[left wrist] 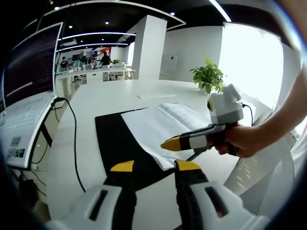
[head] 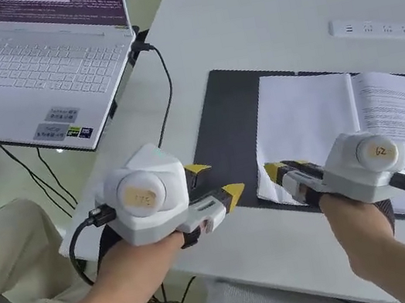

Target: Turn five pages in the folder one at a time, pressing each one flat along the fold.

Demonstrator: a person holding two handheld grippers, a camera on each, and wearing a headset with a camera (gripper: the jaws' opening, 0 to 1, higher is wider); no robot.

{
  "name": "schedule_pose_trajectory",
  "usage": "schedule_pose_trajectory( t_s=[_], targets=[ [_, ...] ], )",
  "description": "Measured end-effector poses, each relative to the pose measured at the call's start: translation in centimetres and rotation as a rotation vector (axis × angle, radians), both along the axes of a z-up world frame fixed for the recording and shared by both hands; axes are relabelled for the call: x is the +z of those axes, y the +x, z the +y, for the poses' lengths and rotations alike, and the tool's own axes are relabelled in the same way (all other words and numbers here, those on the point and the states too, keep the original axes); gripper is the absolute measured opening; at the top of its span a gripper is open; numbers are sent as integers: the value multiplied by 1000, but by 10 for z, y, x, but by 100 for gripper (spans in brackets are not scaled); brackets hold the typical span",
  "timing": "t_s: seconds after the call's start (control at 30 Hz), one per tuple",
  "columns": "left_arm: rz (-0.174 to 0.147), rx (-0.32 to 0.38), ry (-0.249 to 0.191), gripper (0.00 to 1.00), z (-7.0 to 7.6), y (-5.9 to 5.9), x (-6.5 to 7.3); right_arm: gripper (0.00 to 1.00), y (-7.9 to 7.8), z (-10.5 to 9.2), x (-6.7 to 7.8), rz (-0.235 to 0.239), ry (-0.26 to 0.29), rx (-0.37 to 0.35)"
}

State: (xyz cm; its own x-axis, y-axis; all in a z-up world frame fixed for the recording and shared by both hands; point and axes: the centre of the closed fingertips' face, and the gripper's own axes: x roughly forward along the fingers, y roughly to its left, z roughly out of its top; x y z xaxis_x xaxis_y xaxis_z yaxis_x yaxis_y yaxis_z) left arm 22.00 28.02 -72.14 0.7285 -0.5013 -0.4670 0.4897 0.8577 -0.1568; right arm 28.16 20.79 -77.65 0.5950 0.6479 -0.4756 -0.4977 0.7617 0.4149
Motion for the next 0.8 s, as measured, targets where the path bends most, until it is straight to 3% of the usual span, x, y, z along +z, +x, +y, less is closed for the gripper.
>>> schedule_pose_trajectory(
  t_s=[0.27,0.33,0.4,0.43,0.47,0.63,0.73,0.8],
  targets=[
    [14,-45,16,26,-21,6,-15,14,-3,-33,22,-31,56,-66],
    [0,-74,39,25,-29,12,-22,13,-3,-46,29,-51,72,-93],
    [15,-86,35,25,-40,20,-28,11,0,-61,38,-70,108,-143],
    [2,-98,27,25,-47,26,-31,11,-1,-67,38,-64,107,-159],
    [10,-113,44,25,-52,32,-38,12,-2,-75,40,-58,115,-171],
    [13,-140,66,17,-66,55,-58,12,-1,-108,54,-94,131,-239],
    [7,-143,60,20,-72,63,-64,13,0,-128,61,-106,147,-278],
    [33,-147,89,20,-73,64,-73,12,2,-138,64,-109,142,-286]
  ],
)
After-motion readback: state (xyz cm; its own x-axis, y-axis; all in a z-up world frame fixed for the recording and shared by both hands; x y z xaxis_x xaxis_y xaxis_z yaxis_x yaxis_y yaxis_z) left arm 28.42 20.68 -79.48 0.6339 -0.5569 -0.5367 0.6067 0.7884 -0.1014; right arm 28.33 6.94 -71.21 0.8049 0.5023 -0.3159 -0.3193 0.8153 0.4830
